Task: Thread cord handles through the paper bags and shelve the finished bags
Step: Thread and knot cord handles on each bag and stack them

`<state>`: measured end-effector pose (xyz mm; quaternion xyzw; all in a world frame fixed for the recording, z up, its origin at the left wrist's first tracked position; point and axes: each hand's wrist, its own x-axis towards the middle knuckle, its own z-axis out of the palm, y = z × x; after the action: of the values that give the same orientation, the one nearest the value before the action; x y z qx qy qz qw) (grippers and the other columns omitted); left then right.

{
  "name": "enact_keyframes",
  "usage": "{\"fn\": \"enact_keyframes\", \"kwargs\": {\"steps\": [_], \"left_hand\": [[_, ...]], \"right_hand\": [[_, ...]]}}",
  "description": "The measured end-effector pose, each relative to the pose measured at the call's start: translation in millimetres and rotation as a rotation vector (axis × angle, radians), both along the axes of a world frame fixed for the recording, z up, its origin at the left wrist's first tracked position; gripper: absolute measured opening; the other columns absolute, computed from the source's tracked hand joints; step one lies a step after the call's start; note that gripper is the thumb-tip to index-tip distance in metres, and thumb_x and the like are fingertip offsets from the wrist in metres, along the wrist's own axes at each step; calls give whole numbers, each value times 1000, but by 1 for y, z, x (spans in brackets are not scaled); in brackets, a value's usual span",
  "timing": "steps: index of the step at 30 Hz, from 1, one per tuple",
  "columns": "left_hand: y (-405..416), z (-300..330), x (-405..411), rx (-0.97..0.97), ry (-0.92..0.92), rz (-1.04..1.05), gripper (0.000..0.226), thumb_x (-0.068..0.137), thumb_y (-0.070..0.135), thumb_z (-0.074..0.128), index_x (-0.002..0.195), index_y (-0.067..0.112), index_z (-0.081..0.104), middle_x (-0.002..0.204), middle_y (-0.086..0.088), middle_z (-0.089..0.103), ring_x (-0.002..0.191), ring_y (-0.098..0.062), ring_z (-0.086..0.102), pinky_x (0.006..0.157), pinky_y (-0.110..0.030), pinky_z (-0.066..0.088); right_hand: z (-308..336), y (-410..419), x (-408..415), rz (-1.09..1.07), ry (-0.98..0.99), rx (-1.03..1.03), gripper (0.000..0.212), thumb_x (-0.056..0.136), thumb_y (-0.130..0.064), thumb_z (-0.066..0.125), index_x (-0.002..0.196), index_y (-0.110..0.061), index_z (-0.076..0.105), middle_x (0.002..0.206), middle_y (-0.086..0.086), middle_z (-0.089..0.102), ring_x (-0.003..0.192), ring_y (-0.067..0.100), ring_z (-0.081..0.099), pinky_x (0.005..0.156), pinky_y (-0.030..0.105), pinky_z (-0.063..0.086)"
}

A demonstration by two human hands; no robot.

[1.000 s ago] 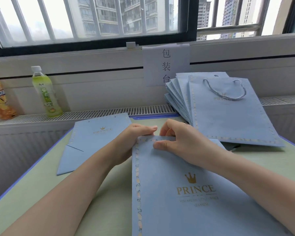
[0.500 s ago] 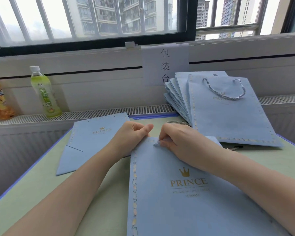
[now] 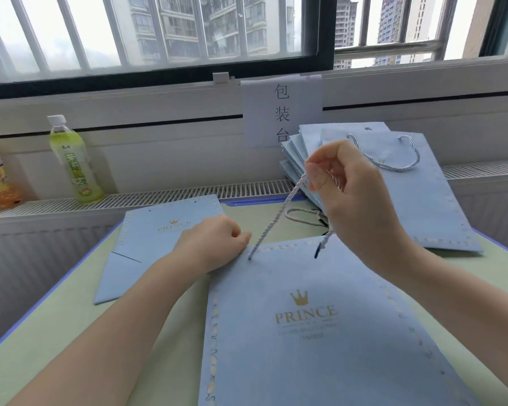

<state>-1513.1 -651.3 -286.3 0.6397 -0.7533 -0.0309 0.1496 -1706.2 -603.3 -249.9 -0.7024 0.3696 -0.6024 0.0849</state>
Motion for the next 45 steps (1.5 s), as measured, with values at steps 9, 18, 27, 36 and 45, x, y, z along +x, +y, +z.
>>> {"fn": "enact_keyframes", "kwargs": {"steps": [9, 18, 27, 36, 45], "left_hand": [[23, 11, -30, 166, 980, -566, 48, 77, 55, 44, 79, 11, 62, 62, -5, 64, 58, -16, 60, 62, -22, 48], [13, 31, -3, 140, 1639, -486, 43, 93, 31, 48, 51, 19, 47, 45, 7, 27, 43, -11, 22, 53, -25, 19], [14, 41, 12, 182, 1945, -403, 48, 87, 25, 48, 40, 16, 43, 40, 6, 24, 38, -10, 22, 47, -20, 31], [12, -5, -28, 108, 501, -430, 16, 88, 21, 65, 102, 16, 68, 90, 10, 65, 89, -7, 60, 74, -8, 42], [12, 1, -25, 89, 369, -298, 12, 78, 36, 73, 80, 28, 65, 62, 10, 54, 58, -5, 46, 67, -28, 39]], "right_hand": [[-17, -4, 8, 24, 239, 40, 6, 93, -11, 56, 96, -13, 61, 73, -10, 62, 68, 6, 56, 62, 17, 44], [-25, -21, -6, -25, 456, 249, 21, 101, -22, 40, 90, -16, 58, 68, 0, 55, 62, 13, 51, 61, 34, 41], [-21, -12, 1, -28, 478, 165, 30, 97, -33, 45, 94, -19, 71, 81, -5, 43, 80, 13, 43, 73, 19, 37], [-4, -14, -6, 315, -193, 460, 49, 89, 12, 36, 95, -23, 70, 89, -1, 64, 87, 5, 62, 74, 16, 44], [-10, -15, -3, 201, -77, 477, 17, 93, 1, 49, 95, -15, 54, 75, 4, 67, 56, 8, 56, 59, 18, 46]]}}
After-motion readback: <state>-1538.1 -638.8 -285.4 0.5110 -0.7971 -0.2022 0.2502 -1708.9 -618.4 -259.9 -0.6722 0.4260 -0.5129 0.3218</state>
